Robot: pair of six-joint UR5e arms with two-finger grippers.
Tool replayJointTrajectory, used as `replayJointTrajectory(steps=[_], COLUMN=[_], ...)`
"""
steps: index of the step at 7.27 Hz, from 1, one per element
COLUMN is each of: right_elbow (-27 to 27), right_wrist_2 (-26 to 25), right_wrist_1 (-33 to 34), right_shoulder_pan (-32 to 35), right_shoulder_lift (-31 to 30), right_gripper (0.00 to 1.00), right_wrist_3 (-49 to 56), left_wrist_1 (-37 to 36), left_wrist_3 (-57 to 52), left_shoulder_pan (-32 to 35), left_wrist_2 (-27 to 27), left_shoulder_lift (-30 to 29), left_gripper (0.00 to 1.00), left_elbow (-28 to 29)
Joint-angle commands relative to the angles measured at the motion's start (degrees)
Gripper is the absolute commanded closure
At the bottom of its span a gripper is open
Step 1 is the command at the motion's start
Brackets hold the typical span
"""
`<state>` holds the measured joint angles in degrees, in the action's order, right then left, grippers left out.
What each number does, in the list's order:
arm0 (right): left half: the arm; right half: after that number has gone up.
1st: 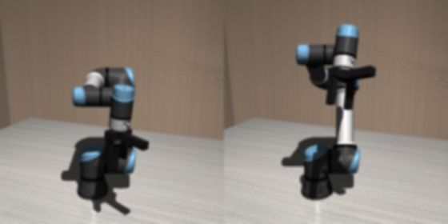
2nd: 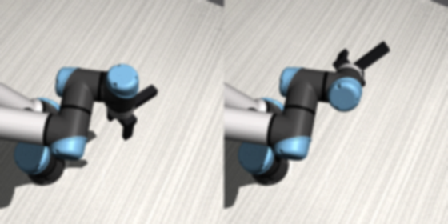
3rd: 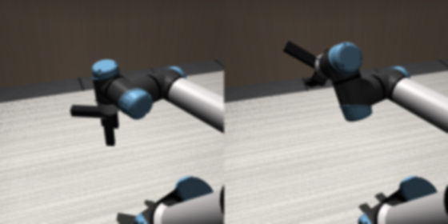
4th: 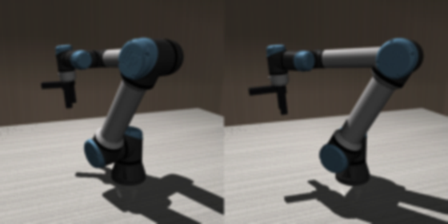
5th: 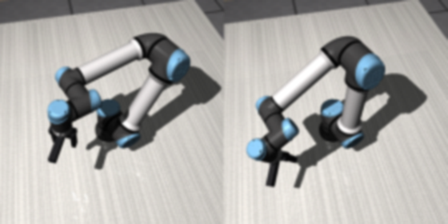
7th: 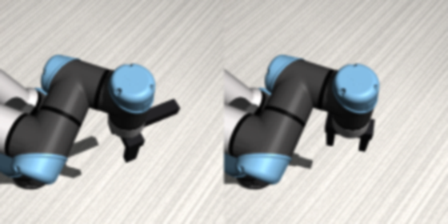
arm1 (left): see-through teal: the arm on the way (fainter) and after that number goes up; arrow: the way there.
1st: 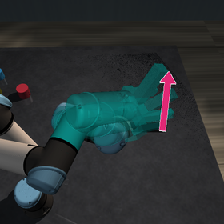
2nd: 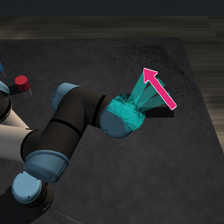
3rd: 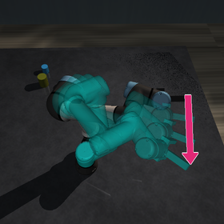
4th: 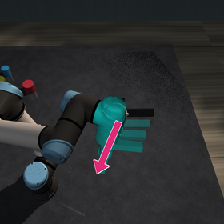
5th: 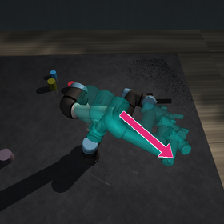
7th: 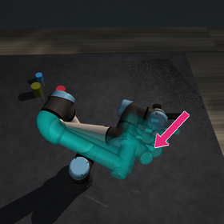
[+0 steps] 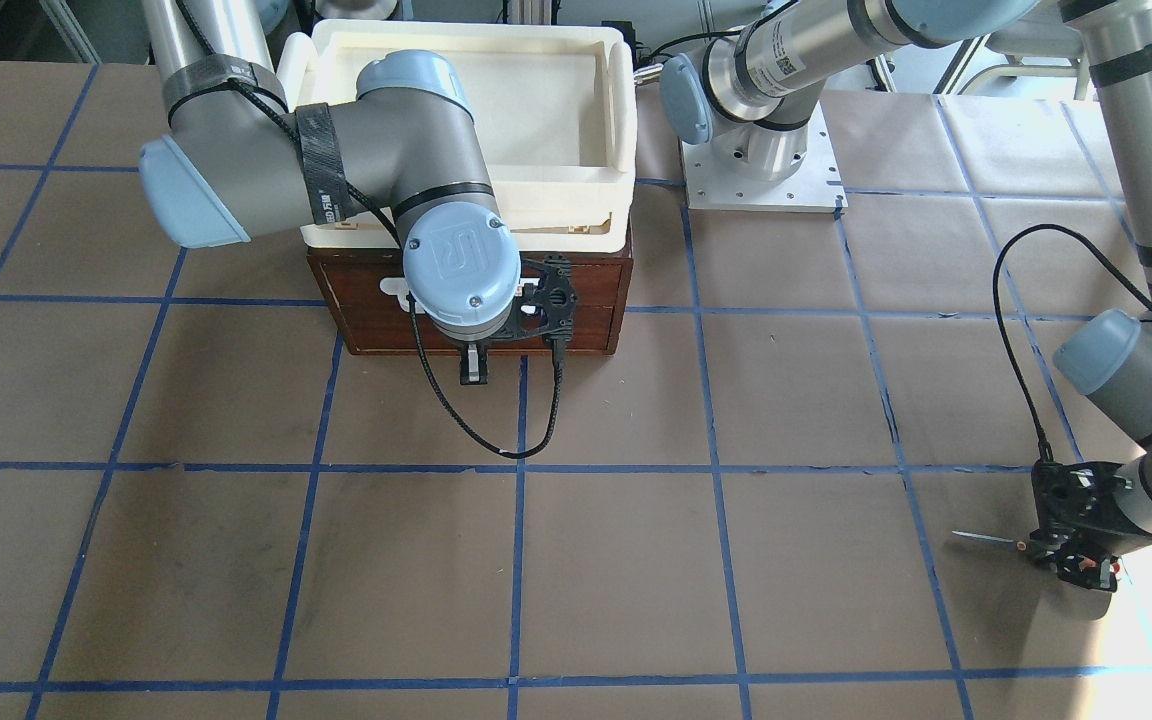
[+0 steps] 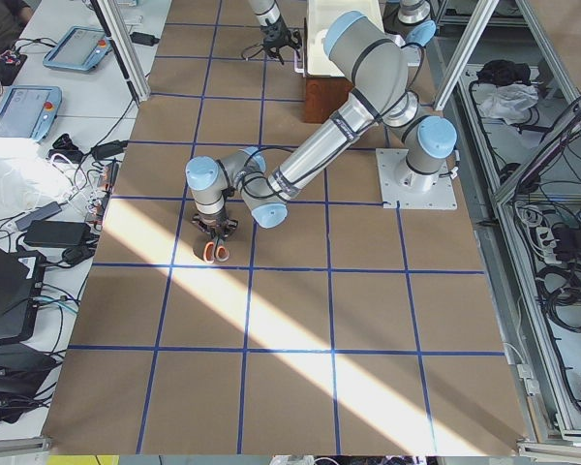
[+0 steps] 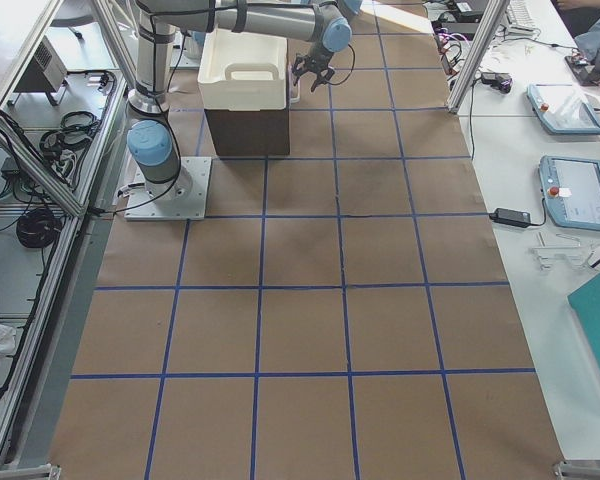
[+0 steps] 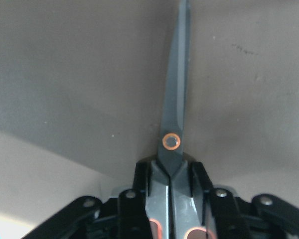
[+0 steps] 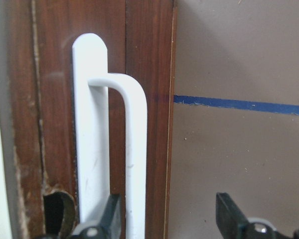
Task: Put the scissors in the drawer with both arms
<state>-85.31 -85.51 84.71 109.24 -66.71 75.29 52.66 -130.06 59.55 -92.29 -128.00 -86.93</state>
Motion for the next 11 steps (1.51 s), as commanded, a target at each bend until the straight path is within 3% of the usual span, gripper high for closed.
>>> replayJointTrajectory(steps=[1,4,8,10,11], right_elbow=[-0.4,0.3,4.6,6.8,6.9], right_wrist_2=[-0.7,-3.2,-3.2,-4.0,-4.0], right_wrist_1=[0.1,1.0,4.7,6.5,8.0], right_shoulder_pan=[0.0,0.0,-0.5,-0.8,-1.1], right_shoulder_lift=[0.1,0.4,3.9,5.7,6.2], right_gripper=[0.63,0.7,0.71,0.65,0.56], right_wrist_3=[0.4,1.1,2.5,2.5,2.5], left_wrist_1=[0.4,5.2,15.7,18.8,19.1], left_wrist_3=[0.3,1.4,6.0,10.3,12.2], left_shoulder_pan=[0.6,4.1,8.7,12.8,14.7], left_wrist_2=[0.0,-0.3,-0.3,-0.3,-0.3], left_shoulder_lift=[1.6,7.7,16.2,18.7,19.2], left_gripper=[1.0,1.0,1.0,1.0,1.0], left_elbow=[0.1,0.1,0.0,0.0,-0.1])
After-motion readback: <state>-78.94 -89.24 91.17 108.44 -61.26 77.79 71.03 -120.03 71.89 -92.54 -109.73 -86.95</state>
